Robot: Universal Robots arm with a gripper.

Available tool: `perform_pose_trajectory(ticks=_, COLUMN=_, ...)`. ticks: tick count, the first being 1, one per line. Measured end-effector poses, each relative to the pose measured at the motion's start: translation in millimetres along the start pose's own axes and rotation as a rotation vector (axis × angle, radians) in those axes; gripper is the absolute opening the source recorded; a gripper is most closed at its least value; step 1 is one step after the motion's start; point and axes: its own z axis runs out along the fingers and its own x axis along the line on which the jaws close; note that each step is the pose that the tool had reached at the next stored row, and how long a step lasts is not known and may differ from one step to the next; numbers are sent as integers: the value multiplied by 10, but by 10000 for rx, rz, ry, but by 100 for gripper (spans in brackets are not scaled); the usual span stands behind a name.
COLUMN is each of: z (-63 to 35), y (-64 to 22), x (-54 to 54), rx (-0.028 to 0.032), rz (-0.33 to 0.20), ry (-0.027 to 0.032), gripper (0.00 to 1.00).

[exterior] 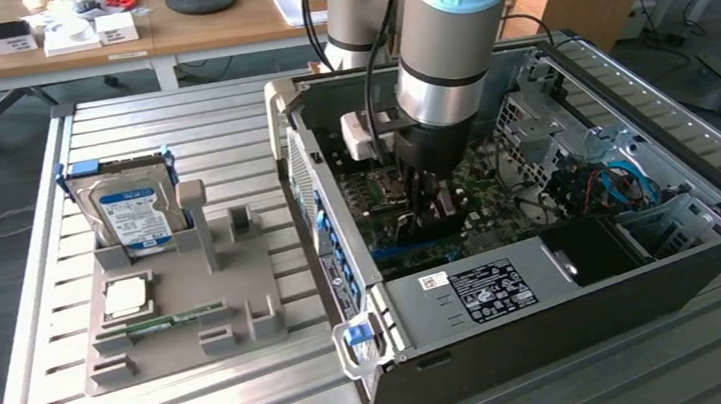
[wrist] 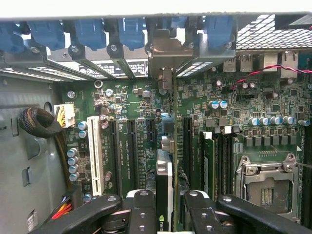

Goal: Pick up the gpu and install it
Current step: 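Insert the gpu into the slot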

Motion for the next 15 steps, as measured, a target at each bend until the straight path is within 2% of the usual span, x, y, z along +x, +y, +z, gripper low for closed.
perform_pose_trajectory(ticks=12, z=23, y=1, x=-3, rx=-1, rz=2, ry=-21, gripper=27)
perform_pose_trajectory(ticks=15, z=25, y=1, x=-3, rx=-2, rz=4, ry=-57, gripper=27)
